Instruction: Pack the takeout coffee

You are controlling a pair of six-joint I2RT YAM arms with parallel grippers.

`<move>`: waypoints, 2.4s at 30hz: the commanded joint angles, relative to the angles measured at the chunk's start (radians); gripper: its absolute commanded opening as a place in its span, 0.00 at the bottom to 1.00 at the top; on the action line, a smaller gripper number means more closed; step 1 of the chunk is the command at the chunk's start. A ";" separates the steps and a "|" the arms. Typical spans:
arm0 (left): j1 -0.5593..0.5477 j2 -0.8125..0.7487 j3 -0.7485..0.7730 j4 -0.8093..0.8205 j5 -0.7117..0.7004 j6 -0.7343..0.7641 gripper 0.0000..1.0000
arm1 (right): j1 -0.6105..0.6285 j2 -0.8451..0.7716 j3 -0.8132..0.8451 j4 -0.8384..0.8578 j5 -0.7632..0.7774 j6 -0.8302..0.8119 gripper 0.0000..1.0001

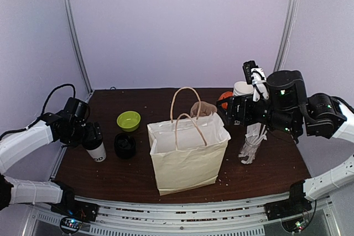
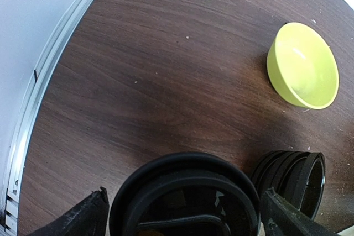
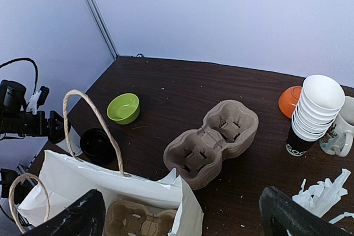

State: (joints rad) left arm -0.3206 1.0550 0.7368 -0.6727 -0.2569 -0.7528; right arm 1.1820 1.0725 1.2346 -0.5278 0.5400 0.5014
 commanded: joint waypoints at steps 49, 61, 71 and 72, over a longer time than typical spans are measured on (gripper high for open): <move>0.003 -0.036 0.070 -0.176 0.053 0.014 0.98 | -0.007 -0.011 -0.008 0.007 -0.009 -0.006 1.00; -0.008 0.014 0.104 -0.180 0.057 0.042 0.98 | -0.009 -0.013 -0.012 0.011 -0.016 0.001 1.00; -0.006 0.066 0.097 -0.163 0.053 0.051 0.98 | -0.009 -0.011 -0.014 0.014 -0.018 0.000 1.00; -0.007 0.071 0.100 -0.162 0.056 0.055 0.98 | -0.010 -0.012 -0.014 0.013 -0.017 -0.001 1.00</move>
State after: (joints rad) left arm -0.3275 1.0988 0.8249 -0.8341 -0.2008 -0.7238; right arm 1.1774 1.0657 1.2301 -0.5213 0.5255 0.5007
